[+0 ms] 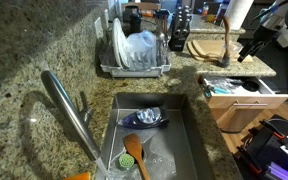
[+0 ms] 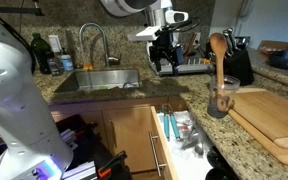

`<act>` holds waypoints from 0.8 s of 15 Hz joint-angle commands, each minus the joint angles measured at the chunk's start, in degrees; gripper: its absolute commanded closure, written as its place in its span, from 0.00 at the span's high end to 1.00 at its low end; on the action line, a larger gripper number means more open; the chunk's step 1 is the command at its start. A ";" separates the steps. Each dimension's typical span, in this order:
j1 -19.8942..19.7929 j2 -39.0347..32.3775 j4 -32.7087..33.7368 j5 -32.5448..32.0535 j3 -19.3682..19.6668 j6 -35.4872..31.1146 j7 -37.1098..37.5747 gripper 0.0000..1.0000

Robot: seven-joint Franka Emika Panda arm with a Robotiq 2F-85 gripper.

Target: Close the tap

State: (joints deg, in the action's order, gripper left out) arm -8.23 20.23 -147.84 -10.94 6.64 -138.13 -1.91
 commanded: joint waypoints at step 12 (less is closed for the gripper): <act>8.90 -3.93 -6.22 -6.80 -12.55 -0.22 3.81 1.00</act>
State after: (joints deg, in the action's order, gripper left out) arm 0.34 16.25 -154.14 -17.71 -6.27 -138.54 1.88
